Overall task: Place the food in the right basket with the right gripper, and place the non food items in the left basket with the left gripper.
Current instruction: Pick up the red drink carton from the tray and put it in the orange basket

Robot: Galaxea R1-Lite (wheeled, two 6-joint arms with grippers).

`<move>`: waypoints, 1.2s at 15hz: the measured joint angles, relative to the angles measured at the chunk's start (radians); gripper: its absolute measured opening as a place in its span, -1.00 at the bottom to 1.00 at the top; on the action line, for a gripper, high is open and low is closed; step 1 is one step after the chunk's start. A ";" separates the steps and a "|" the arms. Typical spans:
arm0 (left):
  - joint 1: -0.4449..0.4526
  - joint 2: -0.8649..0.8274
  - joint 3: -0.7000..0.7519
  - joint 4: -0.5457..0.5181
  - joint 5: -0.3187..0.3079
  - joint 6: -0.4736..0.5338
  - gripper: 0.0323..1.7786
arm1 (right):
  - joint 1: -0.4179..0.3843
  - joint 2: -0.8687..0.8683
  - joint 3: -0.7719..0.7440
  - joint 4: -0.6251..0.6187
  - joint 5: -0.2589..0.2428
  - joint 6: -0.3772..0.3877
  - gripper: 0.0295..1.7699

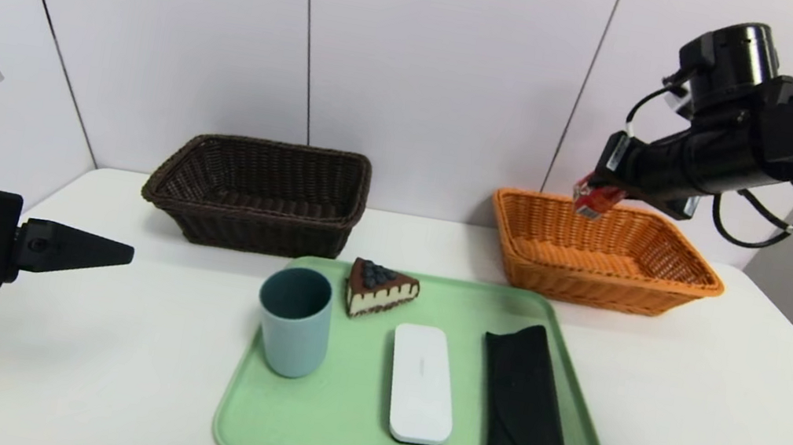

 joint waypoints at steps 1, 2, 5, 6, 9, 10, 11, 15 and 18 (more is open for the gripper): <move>0.000 -0.004 0.000 0.009 0.000 0.000 0.90 | -0.003 0.028 0.000 -0.014 -0.007 -0.001 -0.56; 0.000 -0.007 0.000 0.017 0.000 0.000 0.90 | -0.005 0.054 0.000 -0.030 -0.016 -0.001 -0.56; 0.000 -0.015 0.011 0.018 -0.001 0.000 0.90 | -0.003 0.123 0.000 -0.059 -0.046 -0.002 -0.56; 0.000 -0.017 0.017 0.017 -0.001 0.000 0.90 | -0.002 0.143 0.000 -0.061 -0.047 -0.001 -0.56; 0.000 -0.022 0.031 0.017 -0.005 0.002 0.90 | 0.009 0.189 0.000 -0.066 -0.047 -0.002 -0.56; 0.000 -0.023 0.034 0.017 -0.004 0.002 0.90 | 0.012 0.203 0.000 -0.077 -0.048 -0.003 -0.56; 0.000 -0.024 0.036 0.017 -0.005 0.002 0.90 | 0.014 0.217 0.000 -0.087 -0.049 -0.003 -0.56; 0.000 -0.026 0.045 0.016 -0.005 0.002 0.90 | 0.014 0.267 0.000 -0.118 -0.077 -0.016 -0.40; 0.000 -0.026 0.046 0.015 -0.005 0.002 0.90 | 0.017 0.283 0.000 -0.125 -0.080 -0.031 0.02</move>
